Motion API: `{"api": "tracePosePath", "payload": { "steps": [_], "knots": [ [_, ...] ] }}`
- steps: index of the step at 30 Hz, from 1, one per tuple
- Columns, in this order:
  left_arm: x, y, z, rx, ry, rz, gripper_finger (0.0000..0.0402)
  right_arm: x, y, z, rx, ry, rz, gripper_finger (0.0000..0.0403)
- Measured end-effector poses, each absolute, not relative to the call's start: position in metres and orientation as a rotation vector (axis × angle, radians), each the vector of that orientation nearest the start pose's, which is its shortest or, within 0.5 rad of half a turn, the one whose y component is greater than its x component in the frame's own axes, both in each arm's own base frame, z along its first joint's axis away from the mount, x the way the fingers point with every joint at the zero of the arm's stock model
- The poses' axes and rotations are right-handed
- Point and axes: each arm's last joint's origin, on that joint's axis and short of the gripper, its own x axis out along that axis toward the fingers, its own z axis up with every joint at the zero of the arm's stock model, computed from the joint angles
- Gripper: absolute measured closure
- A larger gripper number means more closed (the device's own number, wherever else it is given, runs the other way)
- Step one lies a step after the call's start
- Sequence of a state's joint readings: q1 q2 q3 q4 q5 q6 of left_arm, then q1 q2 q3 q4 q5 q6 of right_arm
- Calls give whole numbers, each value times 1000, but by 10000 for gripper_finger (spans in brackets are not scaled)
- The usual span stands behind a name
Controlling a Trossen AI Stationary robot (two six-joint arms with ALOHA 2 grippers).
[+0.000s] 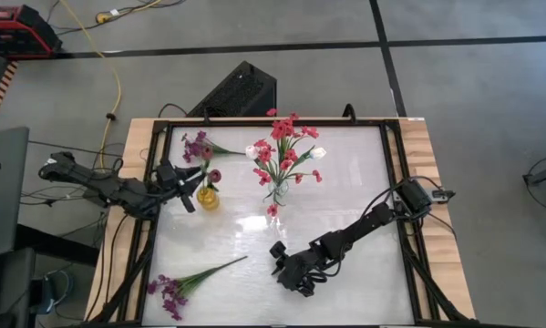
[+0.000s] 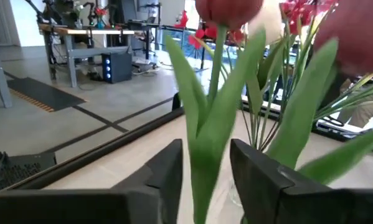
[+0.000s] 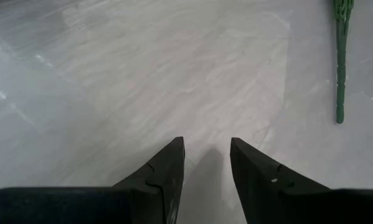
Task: Sort flowers into vase by color
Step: Put the red tulip into the yellow vase, then put the bottom purple flowers into the yellow vase
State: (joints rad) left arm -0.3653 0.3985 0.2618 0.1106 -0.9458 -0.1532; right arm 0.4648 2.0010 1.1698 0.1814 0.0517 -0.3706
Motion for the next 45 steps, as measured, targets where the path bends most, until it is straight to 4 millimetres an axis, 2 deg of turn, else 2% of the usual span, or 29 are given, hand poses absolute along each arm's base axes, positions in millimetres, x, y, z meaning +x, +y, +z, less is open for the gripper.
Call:
{"api": "tracePosePath", "payload": {
  "steps": [4, 9, 18, 23, 28, 32, 37, 42, 45],
  "knots": [
    [111, -17, 249, -113, -10, 579, 263, 373, 185, 144, -520, 554, 514, 243],
    [102, -14, 276, -128, 73, 557, 256, 373, 185, 144, -520, 554, 514, 243],
    [92, -23, 295, -483, 457, 246, 256, 373, 185, 144, -520, 554, 514, 243],
    [105, -39, 286, -536, 630, 138, 264, 373, 185, 144, -520, 554, 514, 243],
    [123, -67, 268, -503, 840, 43, 269, 373, 185, 144, -520, 554, 514, 243],
    [133, -90, 252, -463, 954, 48, 269, 373, 185, 144, -520, 554, 514, 243],
    [144, -116, 233, -404, 1015, 75, 269, 373, 185, 144, -520, 554, 514, 243],
    [156, -134, 210, -240, 1088, 31, 269, 373, 185, 144, -520, 554, 514, 243],
    [164, -140, 198, -69, 1095, -18, 269, 373, 185, 144, -520, 554, 514, 243]
  ]
}}
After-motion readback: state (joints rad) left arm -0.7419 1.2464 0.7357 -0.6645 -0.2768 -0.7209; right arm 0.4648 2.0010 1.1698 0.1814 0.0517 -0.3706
